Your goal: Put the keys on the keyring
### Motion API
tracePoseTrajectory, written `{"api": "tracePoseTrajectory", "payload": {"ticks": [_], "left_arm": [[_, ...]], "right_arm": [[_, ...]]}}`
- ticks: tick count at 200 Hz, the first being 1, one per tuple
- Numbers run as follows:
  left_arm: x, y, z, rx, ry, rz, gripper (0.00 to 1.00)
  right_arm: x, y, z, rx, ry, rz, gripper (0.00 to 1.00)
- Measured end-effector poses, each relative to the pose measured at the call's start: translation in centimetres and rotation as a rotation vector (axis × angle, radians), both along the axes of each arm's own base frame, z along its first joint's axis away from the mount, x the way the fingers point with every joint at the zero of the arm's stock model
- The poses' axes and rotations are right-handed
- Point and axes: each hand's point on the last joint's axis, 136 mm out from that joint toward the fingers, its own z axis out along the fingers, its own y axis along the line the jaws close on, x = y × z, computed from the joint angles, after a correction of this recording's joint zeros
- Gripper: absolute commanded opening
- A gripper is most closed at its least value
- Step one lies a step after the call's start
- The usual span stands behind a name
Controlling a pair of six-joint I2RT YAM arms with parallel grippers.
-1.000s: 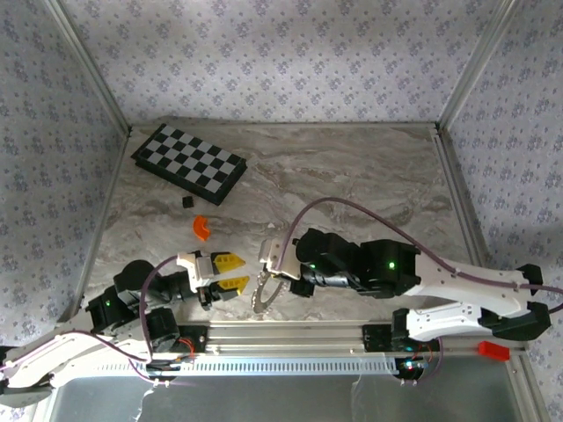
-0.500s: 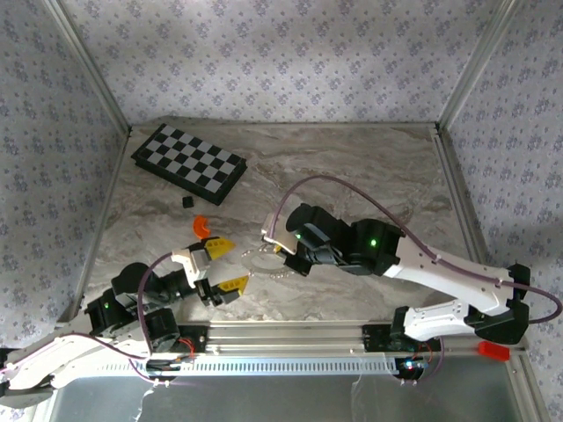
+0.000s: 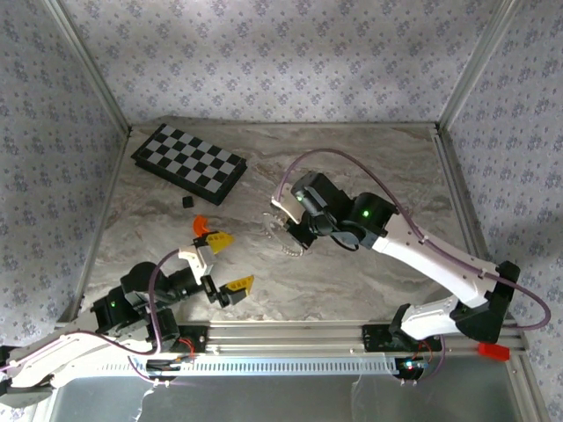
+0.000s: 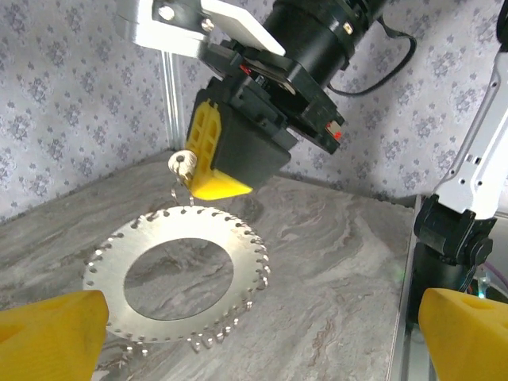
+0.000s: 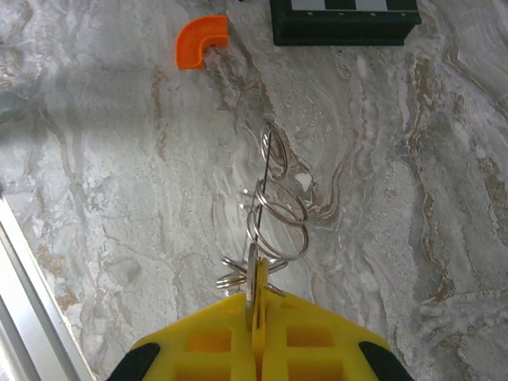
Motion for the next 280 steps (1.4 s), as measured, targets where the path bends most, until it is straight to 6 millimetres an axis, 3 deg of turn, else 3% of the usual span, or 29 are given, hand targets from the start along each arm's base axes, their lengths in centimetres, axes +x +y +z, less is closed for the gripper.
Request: {"api": "tracePoseTrajectory", "payload": {"ticks": [36,85,117,203,280], "left_arm": [[0.5,0.0,-0.2,-0.001,0.015,0.025,1.00],[1.1,0.1,-1.2,0.004,0.041,0.061,1.00],[1.7,0.5,-1.3,0.001,0.047,0.104,0.99],[2.3,1.5,-1.3,-0.003,0.047,0.162,0.99],[2.7,2.7,-2.6,0.025,0.063,0.210,1.00]], "right_arm": [[1.9,-0.1,-0.6,0.024,0.033,-0.032,0.00],[5.2,0.2,-3.5,0.005,0.106,-0.083,0.00],[6.9,0.7,-4.1,0.007,0.124,-0.100,0.00],[12.4,3.1,-5.8,0.008,0.162,-0.135,0.00],[15.8,5.7,-7.1,0.005,0.162,-0.140,0.00]]}}
